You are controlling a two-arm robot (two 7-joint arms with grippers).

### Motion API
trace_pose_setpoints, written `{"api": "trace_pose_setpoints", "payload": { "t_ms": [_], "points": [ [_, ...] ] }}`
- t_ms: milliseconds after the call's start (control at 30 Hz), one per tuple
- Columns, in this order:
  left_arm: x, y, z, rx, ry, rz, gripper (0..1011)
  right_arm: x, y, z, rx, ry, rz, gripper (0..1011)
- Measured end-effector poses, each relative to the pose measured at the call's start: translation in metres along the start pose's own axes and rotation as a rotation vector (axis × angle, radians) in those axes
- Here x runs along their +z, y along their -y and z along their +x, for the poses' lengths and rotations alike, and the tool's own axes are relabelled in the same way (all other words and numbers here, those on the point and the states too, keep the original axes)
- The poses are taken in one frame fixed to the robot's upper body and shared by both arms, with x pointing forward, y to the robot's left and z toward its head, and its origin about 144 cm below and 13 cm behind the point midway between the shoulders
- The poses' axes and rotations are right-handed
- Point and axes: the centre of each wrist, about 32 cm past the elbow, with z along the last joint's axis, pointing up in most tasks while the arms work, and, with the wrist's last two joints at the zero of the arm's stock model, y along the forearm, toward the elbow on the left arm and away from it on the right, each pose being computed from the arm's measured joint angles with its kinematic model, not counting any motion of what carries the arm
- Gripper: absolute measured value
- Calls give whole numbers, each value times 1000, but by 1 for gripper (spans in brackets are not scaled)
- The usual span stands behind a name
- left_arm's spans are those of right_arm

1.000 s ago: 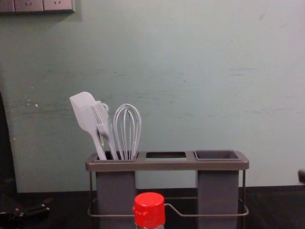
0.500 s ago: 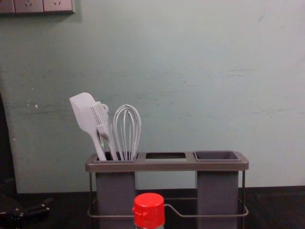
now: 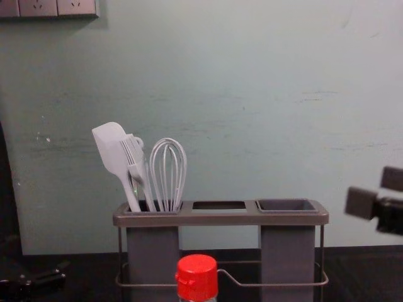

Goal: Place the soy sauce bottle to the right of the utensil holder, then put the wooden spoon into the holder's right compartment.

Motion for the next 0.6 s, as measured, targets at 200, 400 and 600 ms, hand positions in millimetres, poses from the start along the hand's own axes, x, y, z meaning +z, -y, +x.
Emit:
{"api": "trace_pose_setpoints", "payload": {
  "t_ms": [200, 400, 600],
  "points": [
    [0, 0, 0, 0, 0, 0, 1005, -2, -12, -15, 98, -33, -46, 1003],
    [0, 0, 0, 0, 0, 0, 1005, -5, -25, -25, 167, -41, -95, 1003],
    [0, 0, 0, 0, 0, 0, 1005, -7, -39, -33, 224, -34, -137, 1002]
  ]
}}
